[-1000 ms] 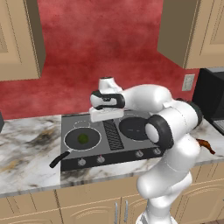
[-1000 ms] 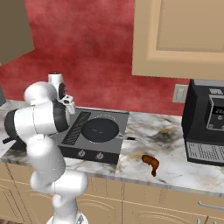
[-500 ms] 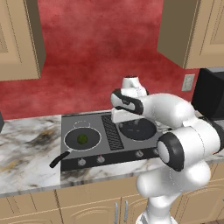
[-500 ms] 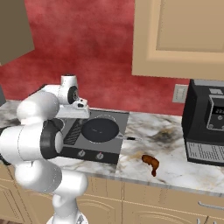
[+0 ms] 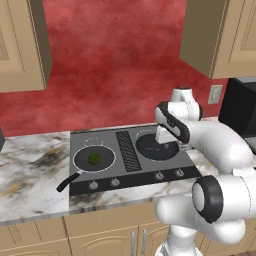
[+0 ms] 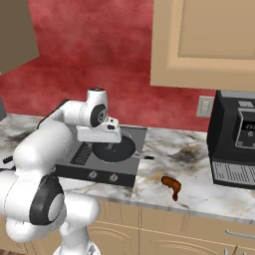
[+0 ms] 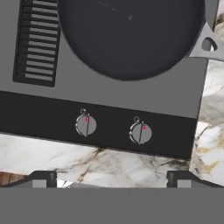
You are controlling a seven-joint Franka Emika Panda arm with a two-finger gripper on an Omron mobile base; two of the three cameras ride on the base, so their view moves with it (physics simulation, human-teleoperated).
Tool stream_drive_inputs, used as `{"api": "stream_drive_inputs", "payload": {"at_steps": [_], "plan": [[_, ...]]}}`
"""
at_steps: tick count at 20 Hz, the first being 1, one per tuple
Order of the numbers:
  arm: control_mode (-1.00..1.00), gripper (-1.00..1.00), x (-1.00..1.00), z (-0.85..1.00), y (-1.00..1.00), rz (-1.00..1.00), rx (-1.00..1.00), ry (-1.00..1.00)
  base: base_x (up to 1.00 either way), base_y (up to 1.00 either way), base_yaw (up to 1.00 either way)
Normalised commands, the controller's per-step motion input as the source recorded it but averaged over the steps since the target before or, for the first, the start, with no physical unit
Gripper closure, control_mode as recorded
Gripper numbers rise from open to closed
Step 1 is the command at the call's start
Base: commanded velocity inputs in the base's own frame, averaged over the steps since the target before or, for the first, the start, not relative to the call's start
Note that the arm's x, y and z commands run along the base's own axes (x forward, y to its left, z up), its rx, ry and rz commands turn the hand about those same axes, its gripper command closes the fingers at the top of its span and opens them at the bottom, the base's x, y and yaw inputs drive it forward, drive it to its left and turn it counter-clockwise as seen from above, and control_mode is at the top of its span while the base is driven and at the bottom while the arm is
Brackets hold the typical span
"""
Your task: Place both pans onto different burners. Then place the lime and the chicken drumstick on different pans.
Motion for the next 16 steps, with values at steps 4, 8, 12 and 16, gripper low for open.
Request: {"api": "stream_drive_inputs", "payload": {"at_steps": [4,8,12,16], "plan": [[-1.00,-1.00,-0.33,0.00,-0.88,0.00,0.01,-0.04,0.00,0.00,0.00],[-1.00,-1.00,-0.11,0.00,-0.79,0.00,0.01,-0.10,0.00,0.00,0.00],[-1.00,-1.00,0.00,0.00,-0.67,0.00,0.01,-0.12,0.00,0.00,0.00],[-1.00,-1.00,0.00,0.00,-0.62,0.00,0.00,-0.10,0.00,0.00,0.00]]}}
